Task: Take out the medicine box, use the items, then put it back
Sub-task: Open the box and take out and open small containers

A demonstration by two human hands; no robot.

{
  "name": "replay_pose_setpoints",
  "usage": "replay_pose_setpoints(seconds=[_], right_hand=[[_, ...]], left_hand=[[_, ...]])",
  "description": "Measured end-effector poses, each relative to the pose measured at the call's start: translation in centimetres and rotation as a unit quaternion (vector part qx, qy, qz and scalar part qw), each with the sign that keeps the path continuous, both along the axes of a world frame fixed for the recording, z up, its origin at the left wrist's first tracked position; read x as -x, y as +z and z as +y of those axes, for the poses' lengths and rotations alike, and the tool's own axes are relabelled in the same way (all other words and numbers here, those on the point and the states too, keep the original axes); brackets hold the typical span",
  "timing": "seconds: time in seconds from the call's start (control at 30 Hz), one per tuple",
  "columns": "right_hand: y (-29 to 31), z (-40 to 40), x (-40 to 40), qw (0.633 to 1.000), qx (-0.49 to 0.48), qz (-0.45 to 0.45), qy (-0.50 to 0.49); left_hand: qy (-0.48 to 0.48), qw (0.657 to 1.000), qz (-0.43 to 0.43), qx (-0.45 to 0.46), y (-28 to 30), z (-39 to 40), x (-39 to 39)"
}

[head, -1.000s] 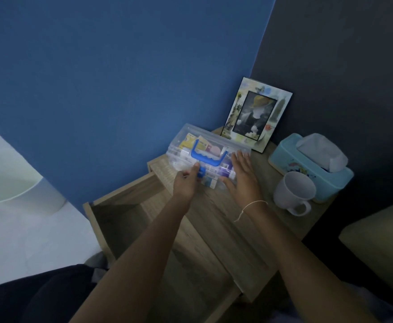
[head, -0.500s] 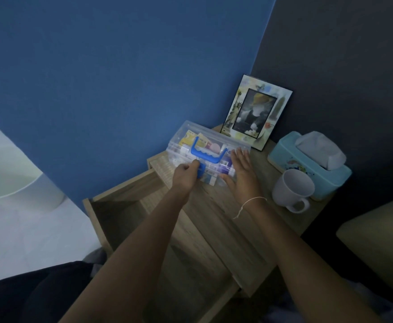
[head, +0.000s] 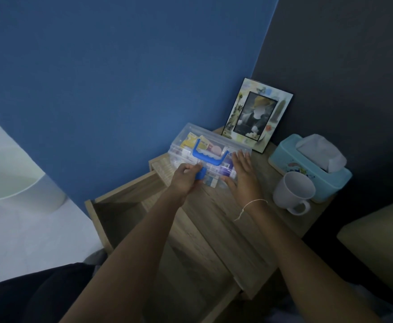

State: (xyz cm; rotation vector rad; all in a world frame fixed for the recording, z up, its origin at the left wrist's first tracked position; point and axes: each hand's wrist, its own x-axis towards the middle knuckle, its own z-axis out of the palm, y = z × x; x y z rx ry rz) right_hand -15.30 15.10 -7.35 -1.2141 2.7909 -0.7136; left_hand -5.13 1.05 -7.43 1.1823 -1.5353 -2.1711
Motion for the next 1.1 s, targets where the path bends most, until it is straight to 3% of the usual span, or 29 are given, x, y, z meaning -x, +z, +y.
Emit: replay_pose_setpoints(seconds=[0.2, 0.3, 0.37, 0.47, 0.53, 0.7, 0.83, 1.0, 1.1], right_hand=[[0.0, 0.1, -0.1, 1.000, 0.003, -0.009, 0.001], [0.1, 0.1, -0.2, 1.000, 0.016, -0.026, -0.003], [-0.1, 0.2, -0.9, 0.994, 0.083, -0.064, -0.036], [-0.6, 0.5, -3.3, 0.958, 0.222, -0.144, -0.108], [-0.9, 0.3, -4.5, 0.939, 0.263, -0.175, -0.138], [-0.5, -0.4, -3.6, 0.893, 0.355, -0.193, -0.196], [1.6, -0.8, -1.2, 0.827, 0.458, -0.223, -0.236], [3.6, -1.8, 1.7, 0.763, 0.536, -0.240, -0.271], [3.7, -2.5, 2.9, 0.780, 0.522, -0.241, -0.246]], left_hand=[[-0.010, 0.997, -0.023, 0.070, -1.2, -0.2, -1.2], [0.019, 0.978, -0.060, 0.198, -1.7, -0.3, -2.1], [0.071, 0.956, -0.063, 0.277, -1.4, -0.9, -2.3], [0.038, 0.936, -0.061, 0.344, -0.5, -2.4, -2.2], [-0.007, 0.931, -0.045, 0.362, 0.3, -3.2, -1.9], [0.031, 0.928, 0.021, 0.371, 1.4, -3.1, -1.7], [0.062, 0.897, 0.053, 0.434, 2.0, -3.5, -1.4], [0.023, 0.877, 0.088, 0.471, 3.8, -5.3, 0.1], [-0.045, 0.877, 0.071, 0.473, 4.2, -6.5, 1.6]])
